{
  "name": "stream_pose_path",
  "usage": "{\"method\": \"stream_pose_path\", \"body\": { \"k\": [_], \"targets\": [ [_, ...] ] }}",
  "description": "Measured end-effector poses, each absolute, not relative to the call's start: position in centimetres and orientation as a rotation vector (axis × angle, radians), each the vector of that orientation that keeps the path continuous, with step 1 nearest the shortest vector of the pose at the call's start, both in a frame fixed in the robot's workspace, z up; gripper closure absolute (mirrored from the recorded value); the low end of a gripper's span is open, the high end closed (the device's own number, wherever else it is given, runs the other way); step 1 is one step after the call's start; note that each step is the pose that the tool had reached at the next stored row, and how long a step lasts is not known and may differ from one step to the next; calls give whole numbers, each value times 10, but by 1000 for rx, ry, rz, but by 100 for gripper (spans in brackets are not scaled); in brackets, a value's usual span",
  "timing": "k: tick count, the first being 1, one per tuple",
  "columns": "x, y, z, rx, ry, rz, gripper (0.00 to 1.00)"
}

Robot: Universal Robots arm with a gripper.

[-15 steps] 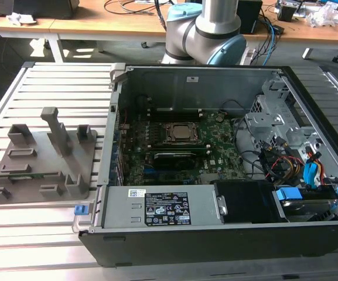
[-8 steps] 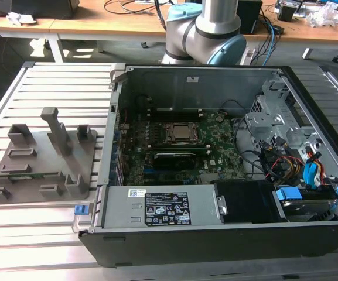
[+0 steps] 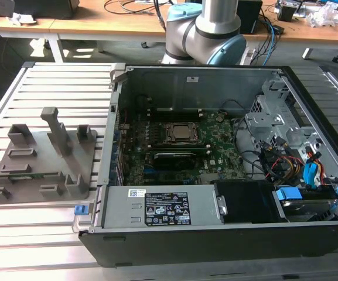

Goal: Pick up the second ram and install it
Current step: 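Pick up the second ram and move it above second insertion slot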

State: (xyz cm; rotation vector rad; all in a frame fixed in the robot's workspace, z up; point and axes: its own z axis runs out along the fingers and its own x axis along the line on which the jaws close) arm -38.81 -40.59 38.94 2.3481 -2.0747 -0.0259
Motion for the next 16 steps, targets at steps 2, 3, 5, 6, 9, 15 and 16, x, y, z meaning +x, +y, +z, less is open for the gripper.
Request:
{"method": "stream_pose_path", "body": {
  "k": [2, 3, 5, 6, 9, 15, 16],
  "targets": [
    [-388, -406, 389, 2283, -2134, -14, 89],
    [-388, -406, 389, 2264, -2150, -9, 89],
    [-388, -406, 389, 2214, -2190, 2, 89],
    [-388, -406, 389, 2193, -2206, 7, 89],
    [-388, -406, 388, 2137, -2248, 19, 89],
    [-388, -406, 388, 2031, -2326, 38, 89],
    [-388, -406, 388, 2014, -2339, 39, 89]
  ]
}}
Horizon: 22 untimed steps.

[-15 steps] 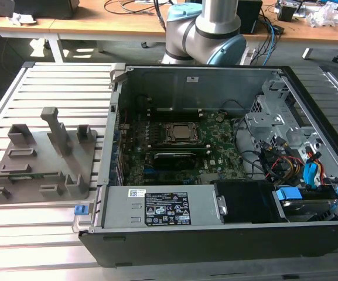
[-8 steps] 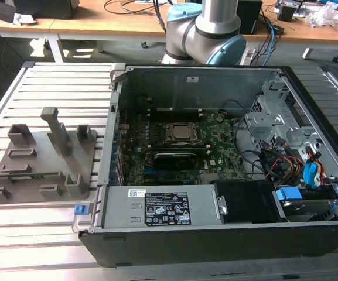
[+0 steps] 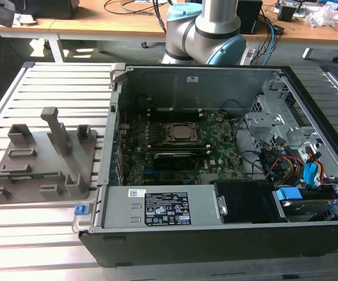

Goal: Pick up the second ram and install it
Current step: 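Pick up the second ram and move it above second insertion slot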

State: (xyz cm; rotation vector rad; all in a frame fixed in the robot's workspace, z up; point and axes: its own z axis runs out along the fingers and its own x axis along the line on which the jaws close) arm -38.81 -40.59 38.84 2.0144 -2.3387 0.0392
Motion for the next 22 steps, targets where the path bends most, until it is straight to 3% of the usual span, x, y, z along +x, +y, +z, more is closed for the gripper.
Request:
{"method": "stream_pose_path", "body": {
  "k": [7, 15, 19, 22],
  "targets": [
    [-388, -406, 388, 2028, -2327, 39, 89],
    [-388, -406, 388, 2140, -2285, -31, 89],
    [-388, -406, 388, 2141, -2285, -31, 89],
    [-388, -406, 388, 2141, -2284, -31, 83]
  ]
}}
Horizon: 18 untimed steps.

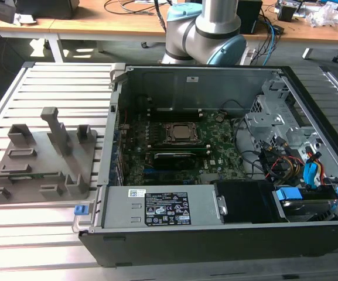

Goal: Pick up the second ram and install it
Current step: 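Pick up the second ram and move it above second insertion slot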

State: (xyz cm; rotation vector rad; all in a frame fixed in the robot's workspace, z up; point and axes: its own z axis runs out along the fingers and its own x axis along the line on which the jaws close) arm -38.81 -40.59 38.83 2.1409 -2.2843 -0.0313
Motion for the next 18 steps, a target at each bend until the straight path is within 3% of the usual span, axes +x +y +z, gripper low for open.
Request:
{"method": "stream_pose_path", "body": {
  "k": [1, 2, 3, 18],
  "targets": [
    [-388, -406, 388, 2141, -2284, -31, 73],
    [-388, -406, 388, 2141, -2284, -31, 73],
    [-388, -406, 388, 2141, -2284, -31, 67],
    [-388, -406, 380, 2141, -2284, -31, 67]
  ]
}}
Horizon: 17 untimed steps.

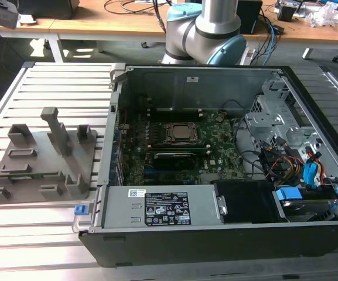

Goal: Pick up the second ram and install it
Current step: 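Pick up the second ram and move it above second insertion slot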

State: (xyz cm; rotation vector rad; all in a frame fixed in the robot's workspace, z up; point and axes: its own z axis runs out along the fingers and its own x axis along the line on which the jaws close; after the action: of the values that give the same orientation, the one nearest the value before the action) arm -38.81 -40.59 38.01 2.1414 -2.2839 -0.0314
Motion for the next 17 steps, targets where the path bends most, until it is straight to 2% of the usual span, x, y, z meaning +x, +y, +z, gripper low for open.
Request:
{"method": "stream_pose_path", "body": {
  "k": [17],
  "targets": [
    [-388, -406, 361, 2141, -2284, -31, 67]
  ]
}}
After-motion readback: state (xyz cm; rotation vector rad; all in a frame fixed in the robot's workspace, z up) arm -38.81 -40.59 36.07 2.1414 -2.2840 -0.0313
